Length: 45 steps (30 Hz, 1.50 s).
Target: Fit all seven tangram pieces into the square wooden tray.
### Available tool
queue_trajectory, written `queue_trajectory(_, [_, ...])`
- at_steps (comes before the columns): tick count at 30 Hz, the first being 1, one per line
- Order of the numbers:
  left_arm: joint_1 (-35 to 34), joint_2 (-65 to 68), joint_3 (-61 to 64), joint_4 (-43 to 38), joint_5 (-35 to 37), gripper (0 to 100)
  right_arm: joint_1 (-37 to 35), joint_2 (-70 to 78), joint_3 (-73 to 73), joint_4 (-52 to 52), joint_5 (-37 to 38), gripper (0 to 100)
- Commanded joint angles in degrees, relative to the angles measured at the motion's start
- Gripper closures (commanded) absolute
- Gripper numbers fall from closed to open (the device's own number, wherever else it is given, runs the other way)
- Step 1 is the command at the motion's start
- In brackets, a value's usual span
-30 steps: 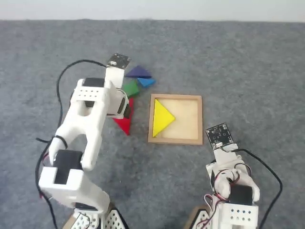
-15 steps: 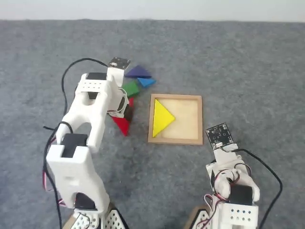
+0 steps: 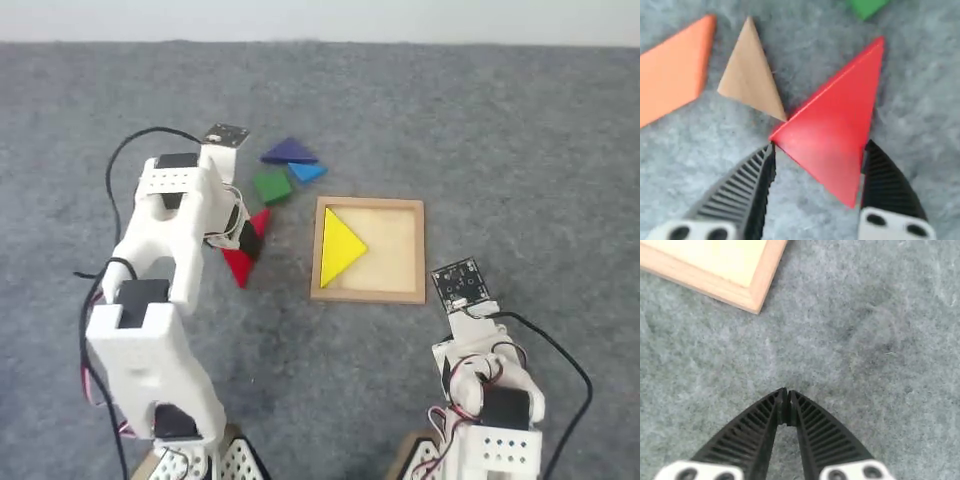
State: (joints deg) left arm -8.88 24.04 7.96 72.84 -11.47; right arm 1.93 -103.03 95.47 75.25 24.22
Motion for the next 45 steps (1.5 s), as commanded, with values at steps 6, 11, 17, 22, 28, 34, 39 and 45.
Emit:
queue_trajectory(6, [0.18, 2.99, -3.03, -1.05, -1.32, 74, -0.22, -0.84, 0.97, 0.13, 0.44, 99.1])
queue_trajectory(11, [-1.41, 2.9, -5.41, -0.62, -6.15, 74, -0.22, -0.84, 0.97, 0.13, 0.44, 99.1])
queue_trajectory(17, [-3.43, 3.34, -11.21, 3.87, -14.59, 74, -0.22, -0.84, 0.97, 0.13, 0.44, 99.1])
queue_trajectory(22, [-3.08, 2.99, -13.14, 5.19, -19.25, 74, -0.22, -0.84, 0.97, 0.13, 0.44, 99.1])
queue_trajectory(28, [-3.34, 4.48, -15.34, 5.1, -26.11, 71, -0.22, -0.84, 0.97, 0.13, 0.44, 99.1])
queue_trajectory(34, [-2.99, 10.37, -18.68, 4.84, -26.81, 71, -0.22, -0.84, 0.97, 0.13, 0.44, 99.1])
queue_trajectory(39, [-3.08, 13.89, -21.14, 5.01, -26.81, 71, -0.22, -0.84, 0.97, 0.13, 0.44, 99.1])
queue_trajectory(45, [-2.64, 14.15, -20.97, 6.68, -28.84, 77, -0.22, -0.84, 0.97, 0.13, 0.44, 99.1])
